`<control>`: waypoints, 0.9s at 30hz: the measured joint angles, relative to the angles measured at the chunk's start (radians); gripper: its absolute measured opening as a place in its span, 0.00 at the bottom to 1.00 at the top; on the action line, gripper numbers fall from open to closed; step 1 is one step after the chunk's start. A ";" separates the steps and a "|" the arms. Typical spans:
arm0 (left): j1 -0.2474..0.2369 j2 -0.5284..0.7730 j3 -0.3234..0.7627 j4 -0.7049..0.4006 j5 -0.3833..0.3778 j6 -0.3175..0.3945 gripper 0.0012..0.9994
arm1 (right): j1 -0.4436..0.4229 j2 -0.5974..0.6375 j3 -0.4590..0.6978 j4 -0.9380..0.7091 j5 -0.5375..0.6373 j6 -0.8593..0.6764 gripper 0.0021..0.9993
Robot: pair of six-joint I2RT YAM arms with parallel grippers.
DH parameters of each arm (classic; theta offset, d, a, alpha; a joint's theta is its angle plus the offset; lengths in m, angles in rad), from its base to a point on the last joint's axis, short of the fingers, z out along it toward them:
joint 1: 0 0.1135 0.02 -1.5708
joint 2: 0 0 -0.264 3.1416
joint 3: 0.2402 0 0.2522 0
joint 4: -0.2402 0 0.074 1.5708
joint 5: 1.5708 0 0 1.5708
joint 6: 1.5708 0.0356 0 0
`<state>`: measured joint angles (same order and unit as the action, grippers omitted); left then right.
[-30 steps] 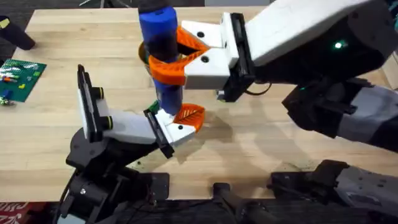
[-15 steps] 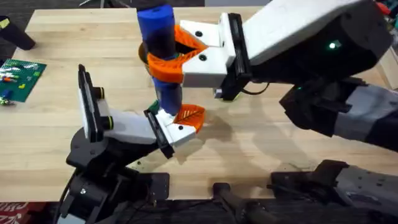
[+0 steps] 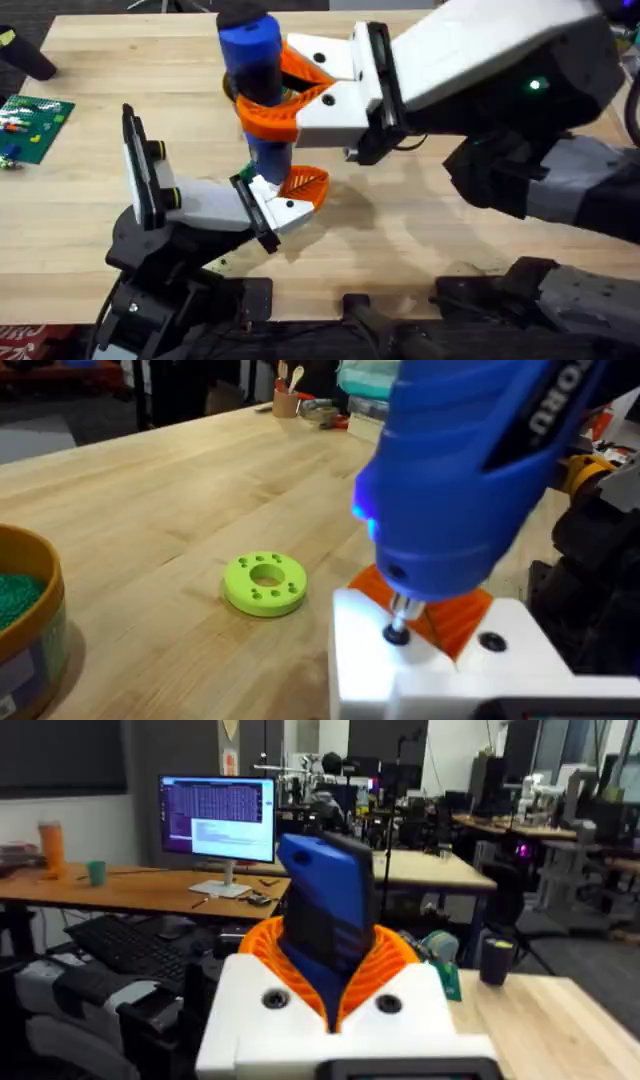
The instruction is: Pick up the gripper from the table and insert it into the empty holder that is missing its gripper. Then pick up a screw, insert it into the mounting hole, and use the screwdriver to tighten it. Finally, clean up the table by picking up the vegetable and placing it into the bucket.
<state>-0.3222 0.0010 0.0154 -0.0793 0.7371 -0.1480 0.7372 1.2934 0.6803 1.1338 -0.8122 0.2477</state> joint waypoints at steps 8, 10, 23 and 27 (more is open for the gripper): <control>0.000 0.000 0.000 0.000 0.000 -0.003 0.01 | -0.011 -0.042 -0.003 0.203 0.021 0.000 0.03; 0.000 0.000 0.000 0.000 0.000 -0.004 0.01 | -0.019 -0.063 -0.003 0.244 0.058 0.003 0.03; 0.000 0.000 0.000 0.000 0.000 -0.006 0.01 | -0.038 -0.081 -0.002 0.126 0.147 0.009 0.03; 0.000 0.000 0.000 0.000 0.000 -0.006 0.01 | -0.069 -0.079 -0.003 -0.035 0.153 -0.013 0.03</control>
<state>-0.3222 0.0010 0.0154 -0.0792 0.7375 -0.1543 0.6679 1.2146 0.6776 1.0984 -0.6589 0.2348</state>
